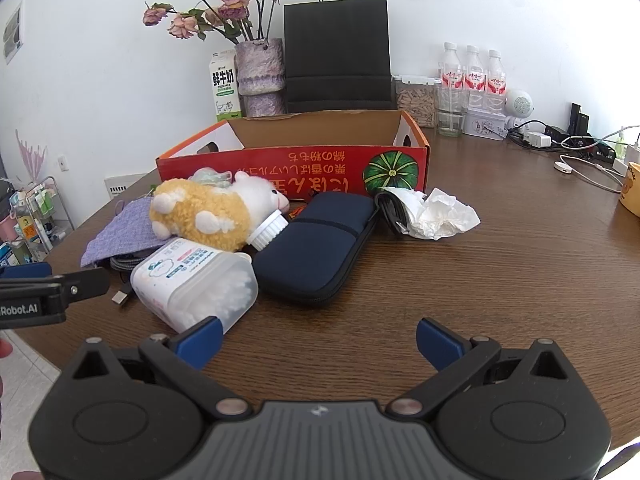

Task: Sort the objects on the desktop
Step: 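Reach the right tool to the white cotton-swab tub and grasp it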

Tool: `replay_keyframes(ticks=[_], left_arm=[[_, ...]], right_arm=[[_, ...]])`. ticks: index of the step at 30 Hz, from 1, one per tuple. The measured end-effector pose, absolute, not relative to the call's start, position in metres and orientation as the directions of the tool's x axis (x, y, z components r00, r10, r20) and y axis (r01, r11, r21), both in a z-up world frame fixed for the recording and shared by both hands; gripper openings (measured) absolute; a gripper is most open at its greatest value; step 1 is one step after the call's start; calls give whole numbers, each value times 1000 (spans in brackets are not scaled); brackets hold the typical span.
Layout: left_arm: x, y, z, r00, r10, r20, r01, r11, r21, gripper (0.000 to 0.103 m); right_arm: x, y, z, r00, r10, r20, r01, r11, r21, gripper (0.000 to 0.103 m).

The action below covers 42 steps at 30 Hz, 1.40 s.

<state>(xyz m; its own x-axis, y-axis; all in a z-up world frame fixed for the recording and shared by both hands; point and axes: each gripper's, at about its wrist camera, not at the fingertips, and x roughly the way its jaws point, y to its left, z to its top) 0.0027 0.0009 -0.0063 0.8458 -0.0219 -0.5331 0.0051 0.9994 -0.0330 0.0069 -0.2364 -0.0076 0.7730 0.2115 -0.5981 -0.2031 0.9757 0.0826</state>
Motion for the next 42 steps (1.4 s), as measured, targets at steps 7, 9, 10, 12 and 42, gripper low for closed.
replay_keyframes(ticks=[7, 9, 10, 12, 42], left_arm=[[3, 1, -8, 845, -22, -534, 5, 999, -33, 103], [3, 1, -9, 845, -22, -534, 4, 999, -34, 103], [3, 1, -8, 845, -22, -535, 5, 999, -33, 103], [3, 1, -8, 845, -22, -535, 5, 999, -34, 103], [9, 42, -9, 828, 47, -558, -94, 994, -55, 103]], right_arm=[[7, -236, -9, 772, 214, -598, -205, 975, 84, 103], [7, -236, -9, 773, 214, -598, -205, 975, 84, 103], [7, -236, -9, 772, 213, -598, -205, 975, 84, 103], [7, -236, -8, 772, 214, -598, -205, 975, 84, 103], [51, -150, -7, 670, 405, -622, -593, 796, -121, 99]])
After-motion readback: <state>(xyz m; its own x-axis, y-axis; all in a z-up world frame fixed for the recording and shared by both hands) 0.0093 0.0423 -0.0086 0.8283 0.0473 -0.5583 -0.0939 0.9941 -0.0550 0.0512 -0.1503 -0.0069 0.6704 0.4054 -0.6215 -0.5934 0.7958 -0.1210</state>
